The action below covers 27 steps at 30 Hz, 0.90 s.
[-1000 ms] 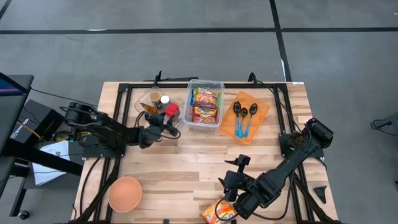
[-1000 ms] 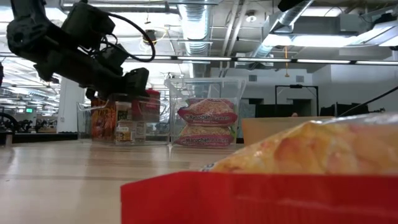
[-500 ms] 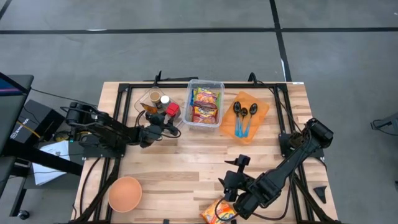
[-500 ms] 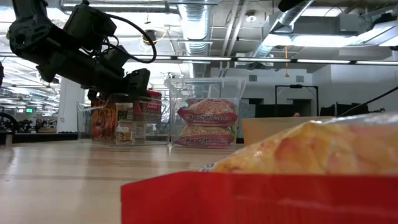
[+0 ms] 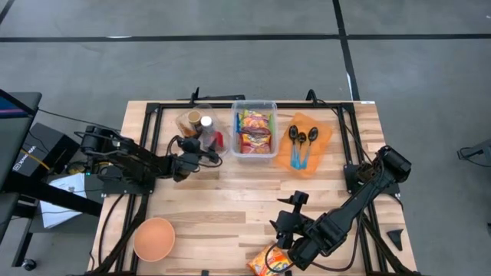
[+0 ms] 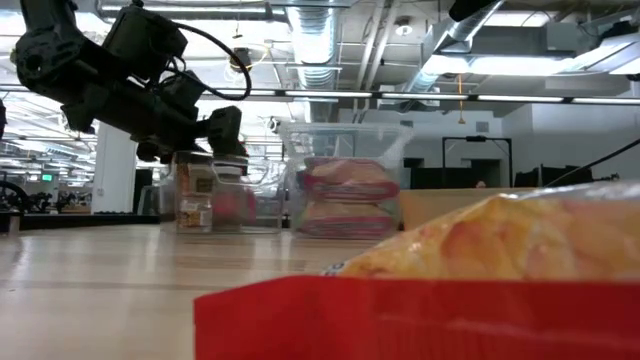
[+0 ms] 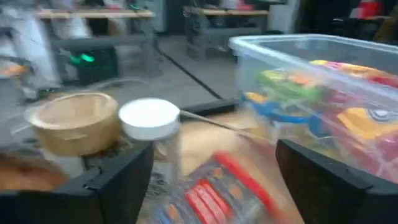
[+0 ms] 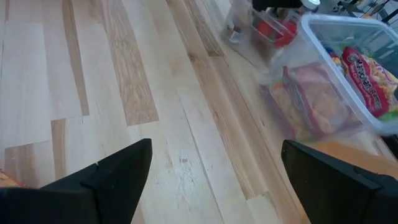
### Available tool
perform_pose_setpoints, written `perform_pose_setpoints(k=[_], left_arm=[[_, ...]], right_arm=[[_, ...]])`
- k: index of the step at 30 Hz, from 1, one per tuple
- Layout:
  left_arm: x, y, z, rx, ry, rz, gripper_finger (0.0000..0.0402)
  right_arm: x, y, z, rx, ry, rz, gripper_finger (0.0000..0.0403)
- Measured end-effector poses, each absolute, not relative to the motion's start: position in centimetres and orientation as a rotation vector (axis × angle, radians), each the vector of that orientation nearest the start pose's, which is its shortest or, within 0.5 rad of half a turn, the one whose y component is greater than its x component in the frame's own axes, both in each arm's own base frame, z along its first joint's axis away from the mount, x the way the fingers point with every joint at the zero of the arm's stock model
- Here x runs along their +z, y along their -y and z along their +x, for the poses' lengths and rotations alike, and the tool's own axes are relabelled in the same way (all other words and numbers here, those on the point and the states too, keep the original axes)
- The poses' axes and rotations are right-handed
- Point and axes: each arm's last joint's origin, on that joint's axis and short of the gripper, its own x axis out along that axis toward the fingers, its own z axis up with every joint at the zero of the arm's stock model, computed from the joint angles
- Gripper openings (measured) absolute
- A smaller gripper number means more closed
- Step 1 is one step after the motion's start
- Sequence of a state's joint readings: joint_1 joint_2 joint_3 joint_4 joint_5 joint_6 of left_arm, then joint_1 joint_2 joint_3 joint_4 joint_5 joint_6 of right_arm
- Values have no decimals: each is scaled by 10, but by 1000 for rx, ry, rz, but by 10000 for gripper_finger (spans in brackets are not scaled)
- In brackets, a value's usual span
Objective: Pick & Place Food Item
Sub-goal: Adjust the bins
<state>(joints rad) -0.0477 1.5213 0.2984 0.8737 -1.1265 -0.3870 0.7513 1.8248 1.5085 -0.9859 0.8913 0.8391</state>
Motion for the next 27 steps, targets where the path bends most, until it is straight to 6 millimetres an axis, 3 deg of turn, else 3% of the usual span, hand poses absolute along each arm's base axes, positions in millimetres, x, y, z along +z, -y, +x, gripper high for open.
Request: perform_pose_setpoints(k=[10,22,27], left_arm=[[140,-10,227,1047,-57,-104,298],[164,13,228,940,59,-31,262],[166,23,224,1004,40,-4,217]], right_arm=[[257,-230,279,-452,-732,-170,354],[257,-230,279,-452,-732,-170,354],[257,-230,279,-452,-732,-170,354]])
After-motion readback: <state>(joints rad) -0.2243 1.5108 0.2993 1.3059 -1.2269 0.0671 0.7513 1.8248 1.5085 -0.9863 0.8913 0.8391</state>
